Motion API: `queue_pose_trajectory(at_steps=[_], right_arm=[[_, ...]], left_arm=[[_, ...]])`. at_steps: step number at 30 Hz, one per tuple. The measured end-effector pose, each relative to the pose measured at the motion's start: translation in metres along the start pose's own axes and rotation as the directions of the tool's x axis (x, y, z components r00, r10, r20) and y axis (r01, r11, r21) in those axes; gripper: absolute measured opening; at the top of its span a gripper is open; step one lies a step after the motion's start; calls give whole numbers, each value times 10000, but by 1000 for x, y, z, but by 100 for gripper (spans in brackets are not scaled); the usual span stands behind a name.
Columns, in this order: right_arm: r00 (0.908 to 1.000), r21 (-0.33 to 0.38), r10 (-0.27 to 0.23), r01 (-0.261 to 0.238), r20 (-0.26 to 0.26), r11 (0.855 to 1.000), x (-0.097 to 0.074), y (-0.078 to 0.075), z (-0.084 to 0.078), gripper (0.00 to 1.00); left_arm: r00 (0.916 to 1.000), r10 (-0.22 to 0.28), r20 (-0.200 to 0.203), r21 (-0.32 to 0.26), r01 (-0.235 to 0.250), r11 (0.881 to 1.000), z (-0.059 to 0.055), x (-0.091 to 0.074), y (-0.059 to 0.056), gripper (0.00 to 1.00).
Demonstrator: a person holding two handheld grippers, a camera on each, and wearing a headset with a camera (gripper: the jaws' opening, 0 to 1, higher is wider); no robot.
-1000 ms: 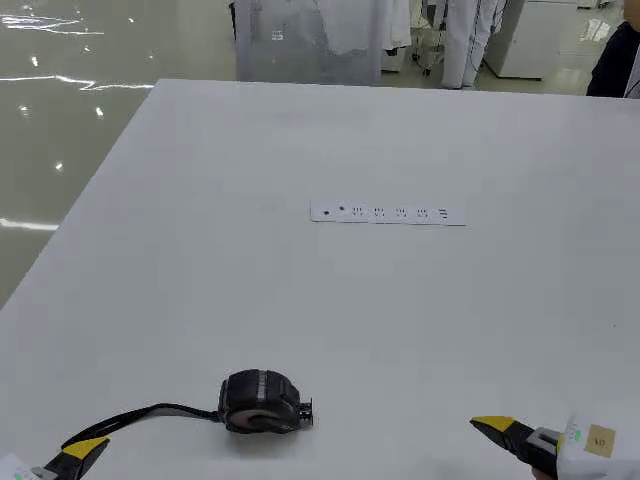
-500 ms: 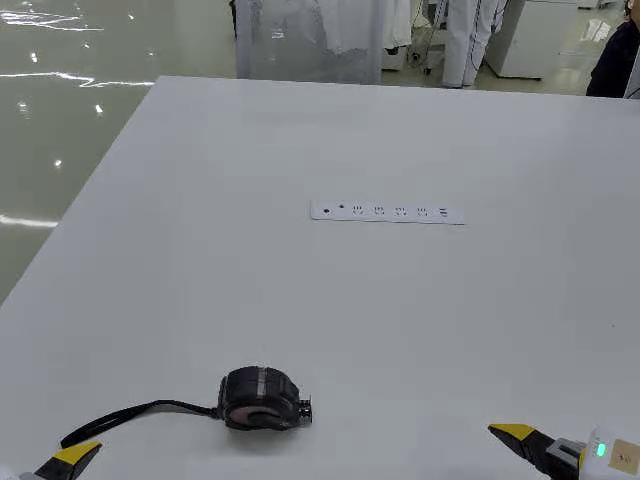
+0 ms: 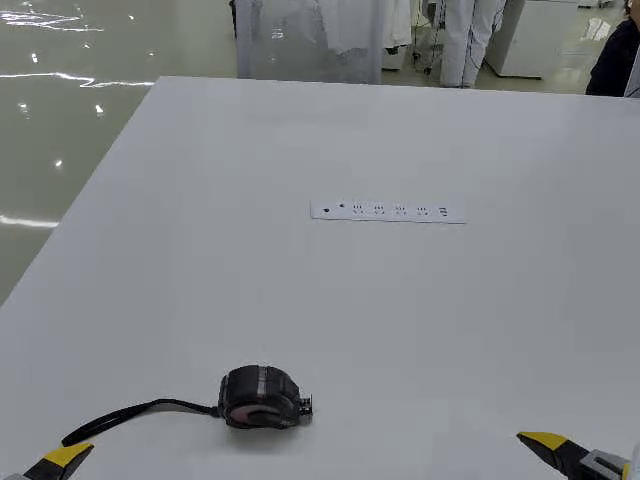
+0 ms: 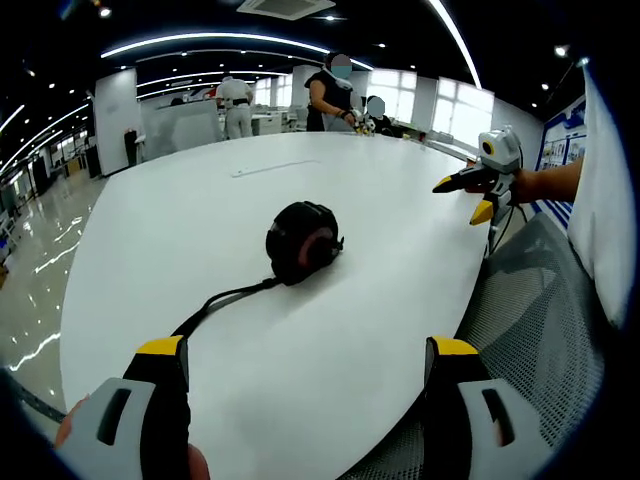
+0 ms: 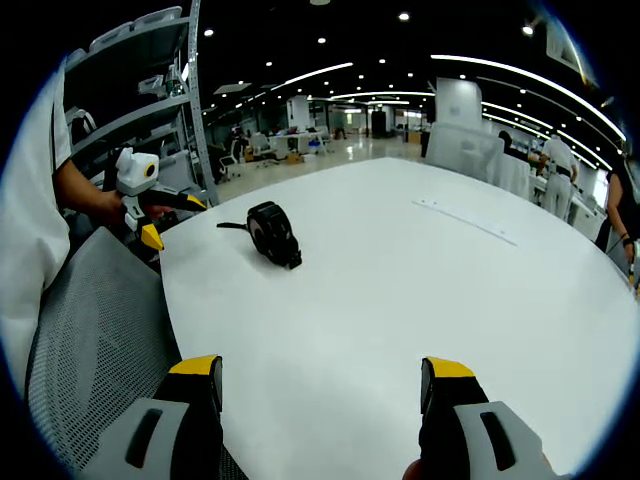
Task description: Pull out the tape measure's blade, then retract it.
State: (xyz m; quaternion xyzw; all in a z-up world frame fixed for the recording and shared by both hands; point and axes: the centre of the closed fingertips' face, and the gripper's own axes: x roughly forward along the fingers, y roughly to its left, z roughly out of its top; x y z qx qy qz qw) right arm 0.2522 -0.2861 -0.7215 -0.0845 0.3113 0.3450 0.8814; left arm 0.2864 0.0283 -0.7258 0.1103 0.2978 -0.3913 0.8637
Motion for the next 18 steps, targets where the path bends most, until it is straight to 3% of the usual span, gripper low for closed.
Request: queue_pose_trajectory(at_steps=[8,18], right_arm=[[9997,258,-127,121,227,9996,-9,-3,0,82],[9997,329,-169,163,171,9993,-11,-6,-6,84]], left_arm=[[9997,-241,71,-265,243,9994,0,-3,-4,95],[9999,-143,65,-396,146,9991,-1,-3,-1,96]])
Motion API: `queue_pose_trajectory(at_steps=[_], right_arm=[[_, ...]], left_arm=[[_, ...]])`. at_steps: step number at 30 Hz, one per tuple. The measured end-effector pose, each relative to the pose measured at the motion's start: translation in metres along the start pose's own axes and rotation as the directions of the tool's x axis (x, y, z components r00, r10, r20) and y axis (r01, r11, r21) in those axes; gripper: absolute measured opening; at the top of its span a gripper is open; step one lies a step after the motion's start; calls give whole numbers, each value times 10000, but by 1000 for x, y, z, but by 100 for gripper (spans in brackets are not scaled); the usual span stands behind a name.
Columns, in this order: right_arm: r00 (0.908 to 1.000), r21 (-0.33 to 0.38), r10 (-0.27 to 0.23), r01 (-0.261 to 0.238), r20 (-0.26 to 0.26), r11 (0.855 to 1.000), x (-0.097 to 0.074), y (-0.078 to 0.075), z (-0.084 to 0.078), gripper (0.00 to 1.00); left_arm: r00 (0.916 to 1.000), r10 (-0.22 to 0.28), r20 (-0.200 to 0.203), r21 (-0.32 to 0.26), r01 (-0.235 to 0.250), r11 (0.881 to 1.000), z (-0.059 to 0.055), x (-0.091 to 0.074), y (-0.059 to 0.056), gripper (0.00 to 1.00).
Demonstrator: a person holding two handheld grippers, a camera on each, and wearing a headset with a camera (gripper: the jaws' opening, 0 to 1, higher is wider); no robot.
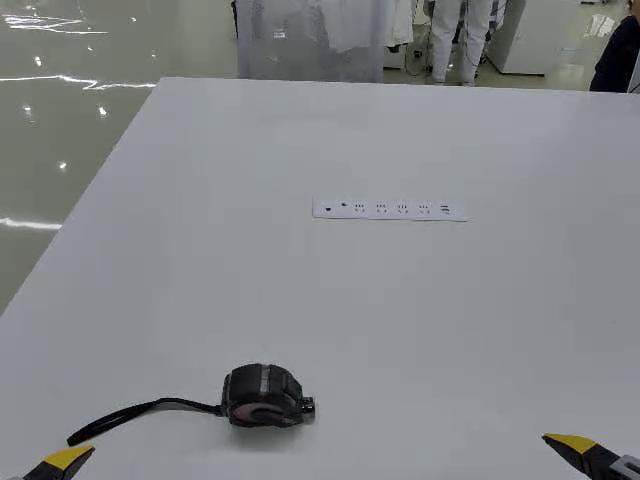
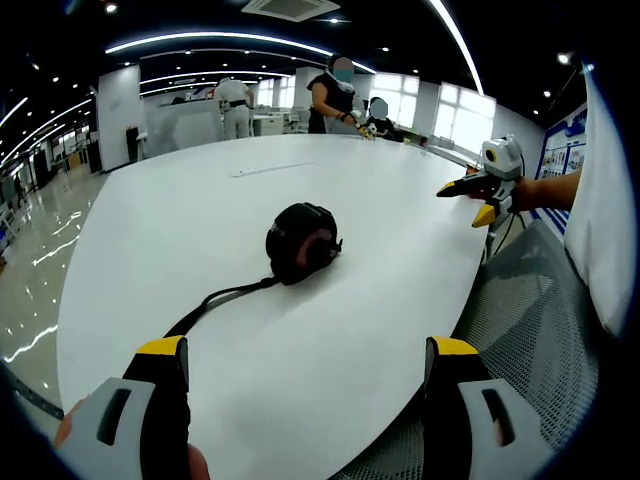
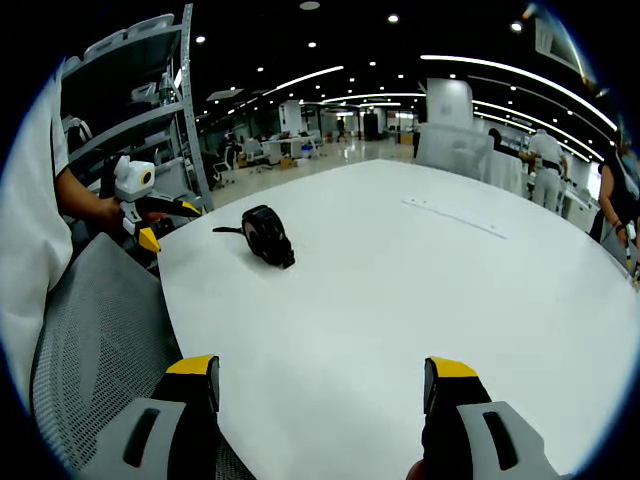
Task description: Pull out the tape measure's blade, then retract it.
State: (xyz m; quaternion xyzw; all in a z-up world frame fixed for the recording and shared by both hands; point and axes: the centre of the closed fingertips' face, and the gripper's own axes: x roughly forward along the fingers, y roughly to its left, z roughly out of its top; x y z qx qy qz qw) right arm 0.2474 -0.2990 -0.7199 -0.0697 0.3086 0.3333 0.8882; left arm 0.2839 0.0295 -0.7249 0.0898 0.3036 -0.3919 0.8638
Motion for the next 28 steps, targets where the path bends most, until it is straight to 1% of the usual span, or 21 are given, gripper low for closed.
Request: queue_pose_trajectory(at_steps=[7,11,12,13,14,15,16,17,18,20,23,28], right_arm=[[9999,-35,78,-78,-87,10000,3,4,-2,84],[9999,-44,88,-88,-97,10000,3,4,-1,84],[9999,-46,97,-97,-94,9999,2,4,-1,84],[9999,-27,113,-113,-84,9999,2,4,-1,84],[9999,-23,118,-119,-91,9999,2,4,0,84],[9999,-50,104,-104,-107,9999,2,3,0,84],[9999,-41,111,-112,-98,9999,2,4,0,84],[9999,-32,109,-109,-97,9999,2,4,0,84],[9999,-57,86,-86,-109,9999,2,3,0,84],[9999,-6,89,-89,-89,10000,1,3,0,84],[9999,-11,64,-64,-109,10000,1,2,-1,84],[9999,21,45,-45,-95,10000,0,2,-1,84]], left_arm=[[10000,55,67,-114,-54,9999,1,-1,0,94],[9998,104,171,-60,-103,9999,3,-2,0,93],[9996,203,182,12,-203,9998,4,-2,2,94],[9999,78,132,-50,-77,10000,4,-1,0,93],[9998,88,165,-62,-87,9999,4,-1,0,93],[9996,216,161,61,-217,9997,5,-1,3,92],[9999,1,172,16,-1,10000,5,-1,0,89],[9997,108,215,3,-108,9999,6,-1,1,90],[9997,125,216,21,-125,9999,7,0,2,93],[9997,79,247,-14,-79,10000,8,1,0,94],[9997,46,228,23,-47,10000,8,1,1,94],[9996,-28,283,-94,31,10000,10,2,0,94]])
